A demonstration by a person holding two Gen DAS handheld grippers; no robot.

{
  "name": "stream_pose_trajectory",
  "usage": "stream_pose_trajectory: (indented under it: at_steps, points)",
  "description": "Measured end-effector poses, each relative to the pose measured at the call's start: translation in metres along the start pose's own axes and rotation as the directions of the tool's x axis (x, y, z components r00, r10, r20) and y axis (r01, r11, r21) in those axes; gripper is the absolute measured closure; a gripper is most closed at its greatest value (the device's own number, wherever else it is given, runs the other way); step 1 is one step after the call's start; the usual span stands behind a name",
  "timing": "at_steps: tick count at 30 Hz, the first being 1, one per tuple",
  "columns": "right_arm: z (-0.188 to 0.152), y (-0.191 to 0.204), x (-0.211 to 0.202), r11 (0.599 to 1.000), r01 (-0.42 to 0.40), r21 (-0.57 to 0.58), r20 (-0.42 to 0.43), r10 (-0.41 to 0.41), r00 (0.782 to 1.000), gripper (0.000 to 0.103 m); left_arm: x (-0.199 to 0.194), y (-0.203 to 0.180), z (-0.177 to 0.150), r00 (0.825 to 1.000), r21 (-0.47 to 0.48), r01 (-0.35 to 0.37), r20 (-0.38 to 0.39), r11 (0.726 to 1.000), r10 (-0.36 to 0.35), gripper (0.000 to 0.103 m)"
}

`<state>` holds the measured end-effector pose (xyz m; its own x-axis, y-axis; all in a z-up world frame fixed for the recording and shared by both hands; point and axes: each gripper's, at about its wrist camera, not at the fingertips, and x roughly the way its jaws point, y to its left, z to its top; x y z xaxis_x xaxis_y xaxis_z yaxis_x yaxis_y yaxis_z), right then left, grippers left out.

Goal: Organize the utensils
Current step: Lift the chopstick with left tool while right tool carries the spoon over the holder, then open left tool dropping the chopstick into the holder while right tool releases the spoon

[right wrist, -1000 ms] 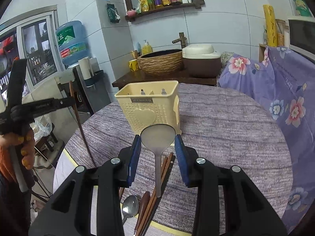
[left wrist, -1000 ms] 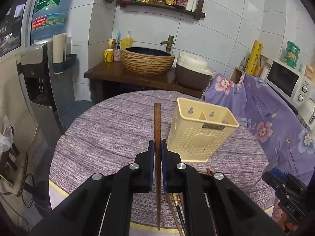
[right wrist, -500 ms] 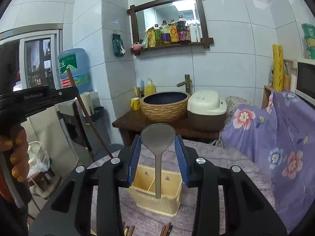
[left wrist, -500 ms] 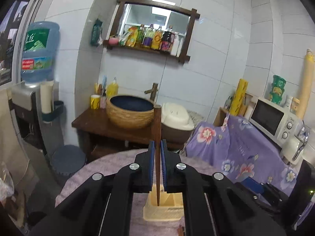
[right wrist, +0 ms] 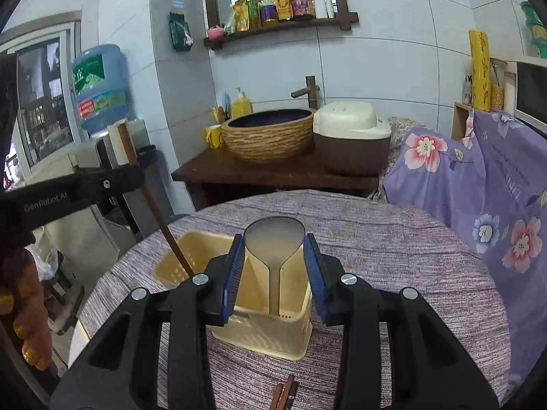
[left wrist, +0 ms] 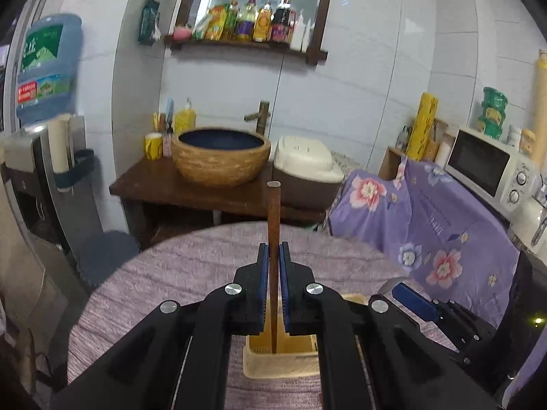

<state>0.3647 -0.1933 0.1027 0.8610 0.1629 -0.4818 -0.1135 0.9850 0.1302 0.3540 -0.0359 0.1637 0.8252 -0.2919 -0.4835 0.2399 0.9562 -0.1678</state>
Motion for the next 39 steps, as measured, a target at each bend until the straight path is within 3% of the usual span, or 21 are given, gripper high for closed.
stream_pose_trajectory:
  at_steps: [7,16,21,22,25,28,31,33,39]
  points:
    - [-0.015,0.003,0.013,1.0,0.007,-0.014,-0.029,-0.007,1.0,0.067,0.025,0.009,-0.035,0.998,-0.014,-0.004,-0.069,1.0,0.003,0.095]
    - [-0.022,0.006,0.011,0.999,0.023,-0.036,-0.012,-0.023,1.0,0.066,0.031,0.005,-0.046,0.997,0.007,-0.021,-0.078,1.0,0.021,0.095]
    - [-0.03,0.01,-0.018,0.997,0.051,-0.059,0.037,-0.049,0.998,0.049,0.016,0.005,-0.047,0.998,0.011,-0.021,-0.059,1.0,0.022,0.092]
    - [-0.033,0.009,-0.026,0.997,0.053,-0.061,0.037,-0.051,0.998,0.048,0.012,0.005,-0.048,0.998,0.008,-0.018,-0.058,1.0,0.018,0.085]
    - [-0.042,0.008,-0.04,0.997,0.055,-0.059,0.024,-0.054,0.998,0.046,-0.008,0.009,-0.062,0.999,-0.01,-0.004,-0.05,1.0,0.004,0.043]
    - [-0.061,0.004,-0.059,0.997,0.066,-0.042,-0.018,-0.067,0.998,0.045,-0.026,0.016,-0.082,0.999,-0.028,-0.02,-0.042,0.999,0.019,0.021]
    - [-0.086,-0.003,-0.071,0.997,0.076,-0.012,-0.083,-0.077,0.994,0.045,-0.036,0.017,-0.106,0.996,-0.003,-0.068,-0.058,0.998,0.067,0.008]
    - [-0.108,-0.006,-0.075,0.996,0.093,0.002,-0.138,-0.092,0.986,0.045,-0.041,0.02,-0.127,0.991,0.018,-0.099,-0.087,0.995,0.1,0.005]
    - [-0.167,-0.006,-0.075,0.995,0.096,0.021,-0.289,-0.086,0.953,0.045,-0.046,0.027,-0.185,0.97,0.041,-0.134,-0.199,0.99,0.14,0.005]
